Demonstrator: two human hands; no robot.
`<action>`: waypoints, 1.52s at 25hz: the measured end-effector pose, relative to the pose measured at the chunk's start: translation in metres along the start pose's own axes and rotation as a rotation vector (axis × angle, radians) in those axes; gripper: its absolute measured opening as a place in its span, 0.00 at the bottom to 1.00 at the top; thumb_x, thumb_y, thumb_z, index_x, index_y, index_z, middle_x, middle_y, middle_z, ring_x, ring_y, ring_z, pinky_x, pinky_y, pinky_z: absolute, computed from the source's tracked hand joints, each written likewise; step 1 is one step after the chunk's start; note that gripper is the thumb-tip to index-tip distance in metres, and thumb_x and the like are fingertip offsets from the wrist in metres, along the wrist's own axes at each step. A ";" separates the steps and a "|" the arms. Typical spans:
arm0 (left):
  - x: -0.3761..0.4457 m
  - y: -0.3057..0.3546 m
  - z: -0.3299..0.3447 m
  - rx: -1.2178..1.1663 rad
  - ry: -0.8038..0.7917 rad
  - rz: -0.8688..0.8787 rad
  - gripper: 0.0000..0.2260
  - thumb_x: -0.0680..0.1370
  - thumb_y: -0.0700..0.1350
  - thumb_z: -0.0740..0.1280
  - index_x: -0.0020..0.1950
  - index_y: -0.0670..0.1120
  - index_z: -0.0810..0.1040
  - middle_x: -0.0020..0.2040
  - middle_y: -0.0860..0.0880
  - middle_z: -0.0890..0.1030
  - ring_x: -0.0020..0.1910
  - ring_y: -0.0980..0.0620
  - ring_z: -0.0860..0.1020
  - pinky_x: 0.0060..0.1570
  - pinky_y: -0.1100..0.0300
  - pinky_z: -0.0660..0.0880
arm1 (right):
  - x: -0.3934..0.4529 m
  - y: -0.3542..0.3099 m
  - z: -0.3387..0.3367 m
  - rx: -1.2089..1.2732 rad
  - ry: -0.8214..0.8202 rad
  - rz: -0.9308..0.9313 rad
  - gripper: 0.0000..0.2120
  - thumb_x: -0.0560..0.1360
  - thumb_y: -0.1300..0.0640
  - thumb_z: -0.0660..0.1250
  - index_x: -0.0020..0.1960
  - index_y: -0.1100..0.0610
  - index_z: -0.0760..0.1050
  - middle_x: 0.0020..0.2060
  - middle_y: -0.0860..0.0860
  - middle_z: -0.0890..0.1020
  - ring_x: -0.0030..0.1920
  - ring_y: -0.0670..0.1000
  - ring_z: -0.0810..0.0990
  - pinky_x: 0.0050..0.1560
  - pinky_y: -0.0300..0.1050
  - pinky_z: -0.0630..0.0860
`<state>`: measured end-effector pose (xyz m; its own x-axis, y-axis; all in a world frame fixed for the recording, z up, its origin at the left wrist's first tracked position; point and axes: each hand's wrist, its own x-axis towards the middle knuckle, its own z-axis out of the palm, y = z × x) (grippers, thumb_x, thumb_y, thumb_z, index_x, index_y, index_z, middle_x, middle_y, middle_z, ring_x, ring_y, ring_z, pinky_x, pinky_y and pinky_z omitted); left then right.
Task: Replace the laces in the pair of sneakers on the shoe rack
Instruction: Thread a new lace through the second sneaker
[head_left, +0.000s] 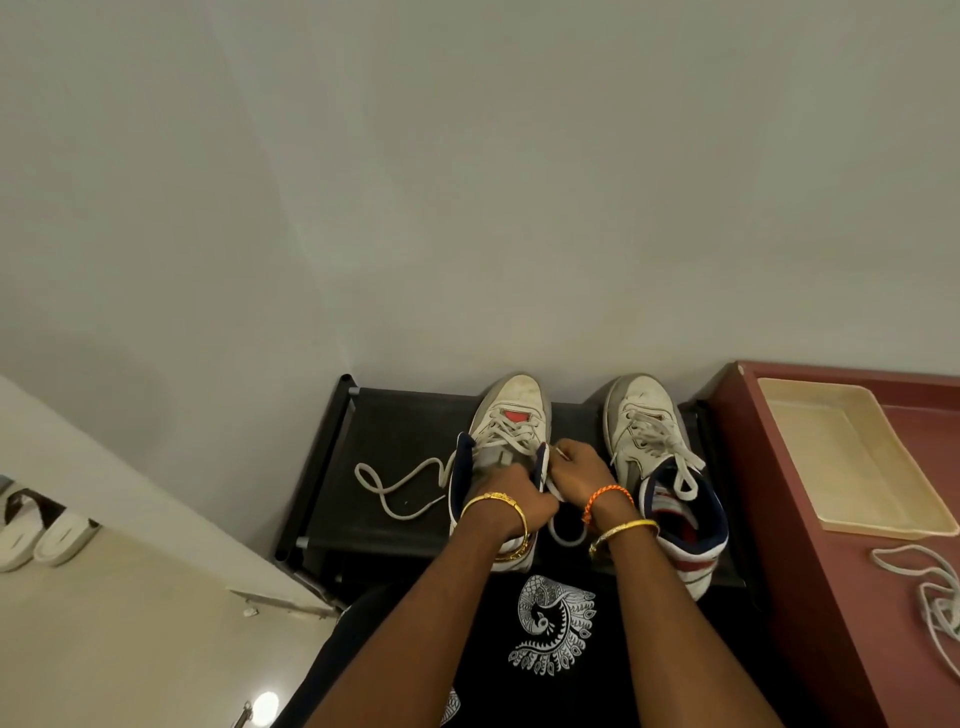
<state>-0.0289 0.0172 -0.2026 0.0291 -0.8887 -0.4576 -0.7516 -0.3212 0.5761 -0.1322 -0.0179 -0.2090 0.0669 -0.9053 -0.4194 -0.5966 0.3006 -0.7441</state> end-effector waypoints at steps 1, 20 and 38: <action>0.000 0.001 0.000 0.007 0.000 0.010 0.14 0.75 0.47 0.63 0.56 0.41 0.78 0.53 0.39 0.79 0.55 0.40 0.76 0.58 0.51 0.74 | -0.003 -0.001 -0.002 0.007 0.010 -0.024 0.18 0.80 0.53 0.57 0.33 0.57 0.67 0.30 0.53 0.72 0.32 0.50 0.70 0.36 0.43 0.64; -0.030 0.002 -0.035 -0.420 0.377 0.182 0.17 0.78 0.52 0.64 0.34 0.43 0.79 0.31 0.45 0.80 0.30 0.53 0.78 0.36 0.63 0.74 | -0.026 -0.014 -0.029 0.269 0.411 -0.136 0.05 0.73 0.61 0.68 0.41 0.55 0.72 0.35 0.50 0.76 0.35 0.48 0.74 0.35 0.40 0.69; 0.013 -0.052 -0.043 -0.484 0.475 -0.099 0.10 0.79 0.44 0.63 0.38 0.45 0.71 0.35 0.50 0.73 0.34 0.58 0.71 0.31 0.68 0.64 | -0.008 -0.015 -0.004 0.007 -0.099 -0.049 0.17 0.81 0.55 0.56 0.34 0.54 0.65 0.29 0.49 0.69 0.30 0.45 0.66 0.29 0.36 0.61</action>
<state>0.0391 0.0086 -0.2089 0.4513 -0.8592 -0.2410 -0.3541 -0.4203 0.8354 -0.1272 -0.0165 -0.1927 0.1750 -0.8849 -0.4318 -0.5849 0.2594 -0.7685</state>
